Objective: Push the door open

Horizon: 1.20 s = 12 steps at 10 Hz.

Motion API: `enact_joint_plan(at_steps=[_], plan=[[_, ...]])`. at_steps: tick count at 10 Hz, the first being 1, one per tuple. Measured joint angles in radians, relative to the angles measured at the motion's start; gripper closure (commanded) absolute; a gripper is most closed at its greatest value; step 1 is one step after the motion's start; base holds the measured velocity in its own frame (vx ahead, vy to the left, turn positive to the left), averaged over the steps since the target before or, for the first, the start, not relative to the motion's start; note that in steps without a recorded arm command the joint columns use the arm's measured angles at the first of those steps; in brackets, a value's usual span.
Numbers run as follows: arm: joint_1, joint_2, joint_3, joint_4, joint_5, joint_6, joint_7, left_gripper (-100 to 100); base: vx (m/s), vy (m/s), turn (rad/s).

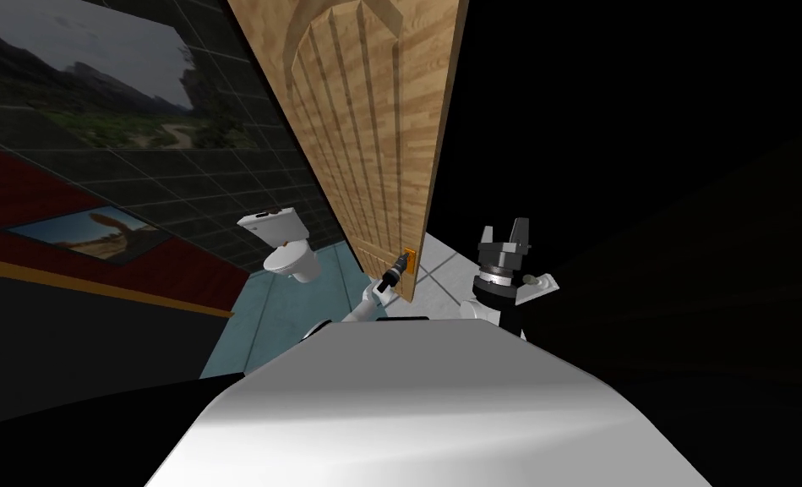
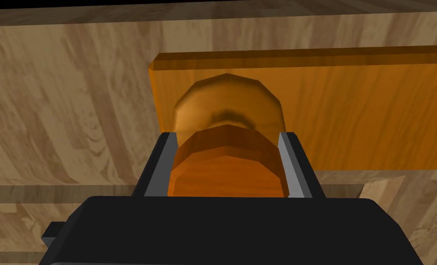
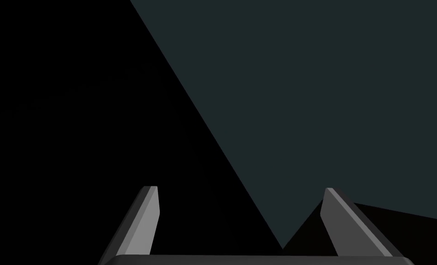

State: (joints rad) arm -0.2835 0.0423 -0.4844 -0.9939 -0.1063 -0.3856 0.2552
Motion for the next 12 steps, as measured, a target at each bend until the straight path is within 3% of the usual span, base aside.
enact_joint_plan(at_steps=[4,7,9,10,12], plan=[[0.005,0.002,-0.001,0.004,0.000,0.003,0.000,100,0.025,-0.004,0.034],[0.001,0.005,-0.013,0.037,0.041,-0.005,-0.042,100,0.178,-0.050,0.099],[-0.002,0.027,-0.005,0.014,0.071,0.006,-0.068,100,0.238,-0.005,0.172],[-0.016,0.030,0.001,0.034,0.091,-0.001,-0.083,-100,-0.040,0.028,0.066],[-0.013,0.030,-0.007,0.028,0.091,0.003,-0.086,-100,-0.182,0.053,0.002]])
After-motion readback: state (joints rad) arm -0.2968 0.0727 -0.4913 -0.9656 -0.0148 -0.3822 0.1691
